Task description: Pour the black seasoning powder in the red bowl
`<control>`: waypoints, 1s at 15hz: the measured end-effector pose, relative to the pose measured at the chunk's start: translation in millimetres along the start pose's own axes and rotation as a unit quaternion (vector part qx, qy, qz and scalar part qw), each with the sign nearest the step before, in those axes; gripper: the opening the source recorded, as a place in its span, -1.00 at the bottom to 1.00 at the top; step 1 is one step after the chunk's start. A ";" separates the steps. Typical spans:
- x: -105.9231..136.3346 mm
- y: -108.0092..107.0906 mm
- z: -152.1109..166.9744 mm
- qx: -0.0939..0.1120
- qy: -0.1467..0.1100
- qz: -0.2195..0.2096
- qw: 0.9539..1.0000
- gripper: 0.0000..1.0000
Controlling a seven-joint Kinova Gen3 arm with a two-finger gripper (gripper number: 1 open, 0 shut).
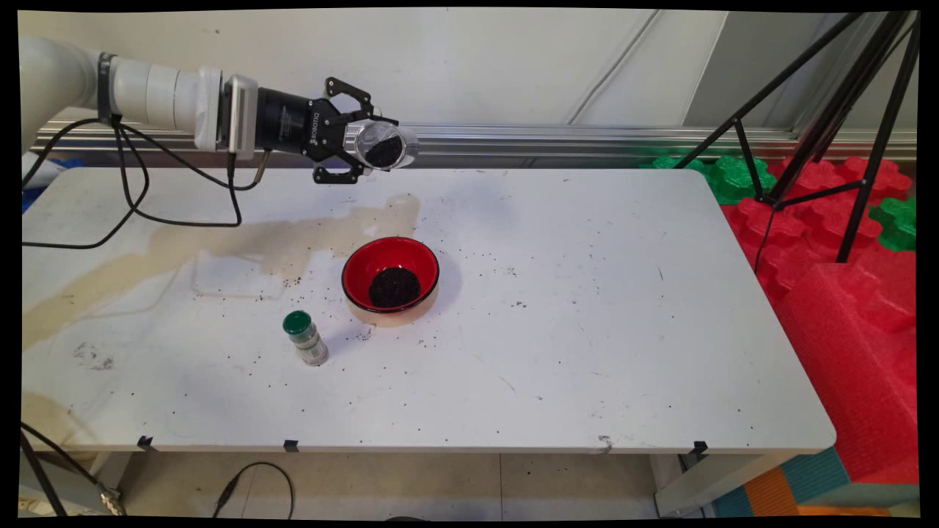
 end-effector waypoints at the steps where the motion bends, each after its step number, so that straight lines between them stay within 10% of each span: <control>1: -0.2 -1.9 0.0 0.000 0.001 -0.012 1.000 -1.00; 7: -2.7 -17.8 -3.0 -0.001 0.014 -0.119 0.993 -1.00; 15: -11.4 -41.1 -4.4 -0.018 0.020 -0.270 0.963 -1.00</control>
